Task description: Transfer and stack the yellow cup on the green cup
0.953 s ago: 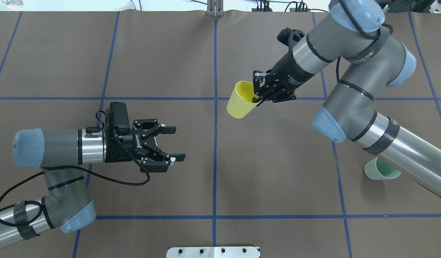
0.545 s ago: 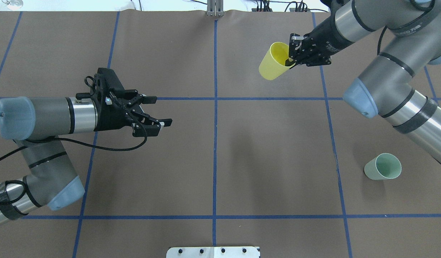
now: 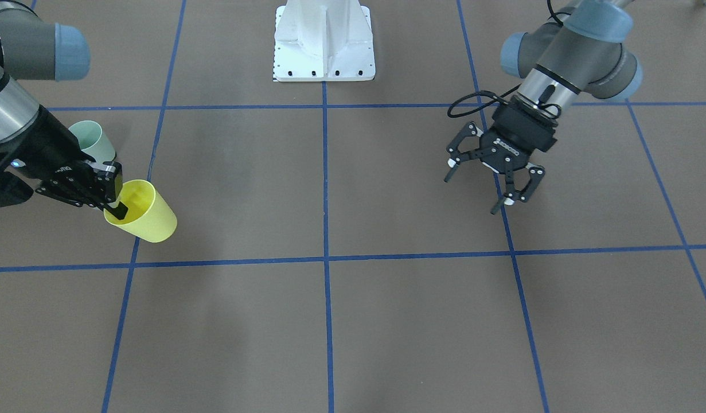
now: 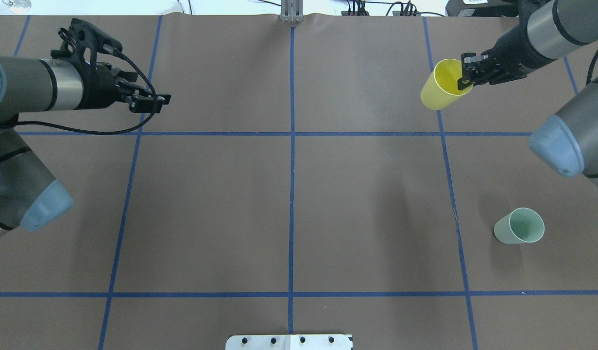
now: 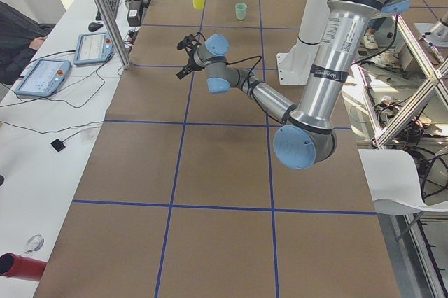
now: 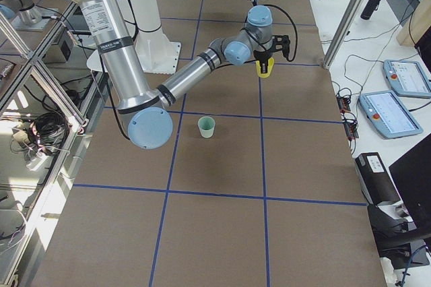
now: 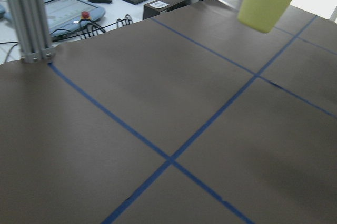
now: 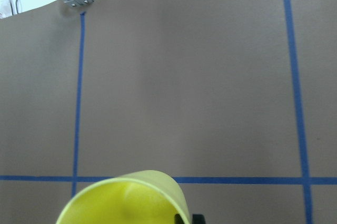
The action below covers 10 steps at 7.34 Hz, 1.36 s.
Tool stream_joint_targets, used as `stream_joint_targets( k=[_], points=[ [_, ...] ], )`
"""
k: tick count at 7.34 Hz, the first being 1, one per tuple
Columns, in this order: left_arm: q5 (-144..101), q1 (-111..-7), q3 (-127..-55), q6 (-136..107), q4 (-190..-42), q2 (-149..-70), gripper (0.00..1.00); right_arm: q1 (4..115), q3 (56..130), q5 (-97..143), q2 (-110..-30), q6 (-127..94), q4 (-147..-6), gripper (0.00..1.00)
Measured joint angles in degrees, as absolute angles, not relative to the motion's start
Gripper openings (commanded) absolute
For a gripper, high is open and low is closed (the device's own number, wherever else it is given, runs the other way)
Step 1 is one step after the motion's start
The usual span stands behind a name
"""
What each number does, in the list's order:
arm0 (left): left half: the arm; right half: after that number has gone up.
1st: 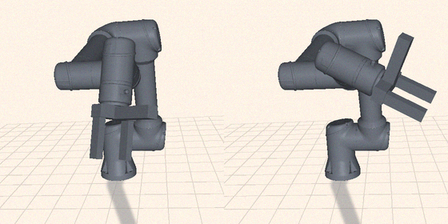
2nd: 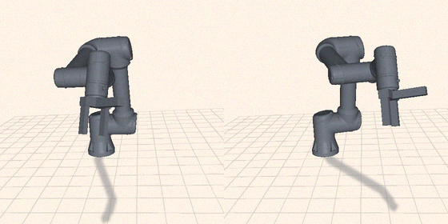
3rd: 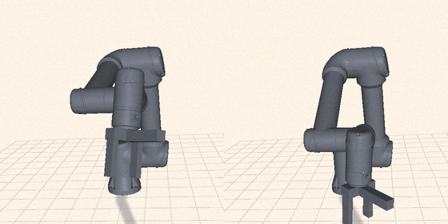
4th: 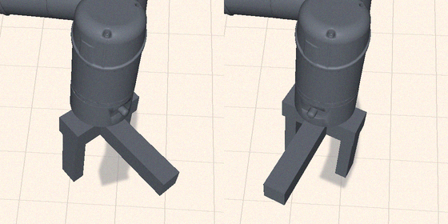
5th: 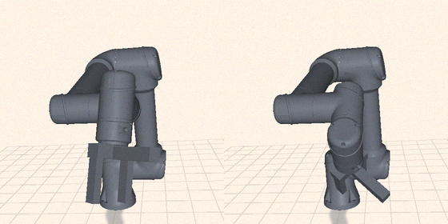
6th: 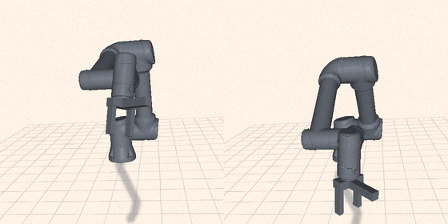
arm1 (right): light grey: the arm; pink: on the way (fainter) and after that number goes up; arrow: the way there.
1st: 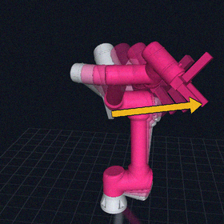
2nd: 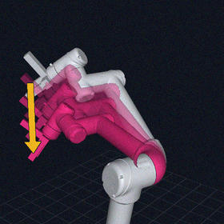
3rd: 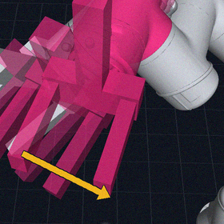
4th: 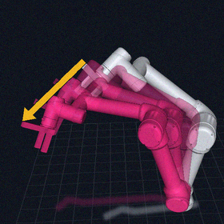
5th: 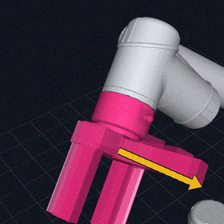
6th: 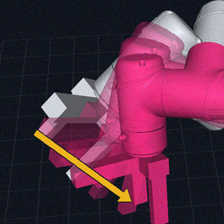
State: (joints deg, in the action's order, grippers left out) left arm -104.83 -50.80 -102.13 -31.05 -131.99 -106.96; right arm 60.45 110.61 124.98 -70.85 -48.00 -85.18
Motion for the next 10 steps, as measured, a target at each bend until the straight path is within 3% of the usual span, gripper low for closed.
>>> stream_joint_targets(
  k=[2,6,10],
  points=[
    [-104.95,-60.30,-101.52,-15.77,-115.70,-106.89,1.00,61.00,115.79,121.85,-76.12,-35.76,-93.33,0.00],
    [-118.05,-77.92,-96.28,3.19,-90.35,-106.89,1.00,61.95,120.43,123.64,-86.06,-26.00,-94.53,0.00],
    [-119.62,-85.88,-88.06,15.25,-86.37,-106.59,1.00,60.25,122.03,129.29,-91.24,-25.42,-94.94,0.00]
  ],
)
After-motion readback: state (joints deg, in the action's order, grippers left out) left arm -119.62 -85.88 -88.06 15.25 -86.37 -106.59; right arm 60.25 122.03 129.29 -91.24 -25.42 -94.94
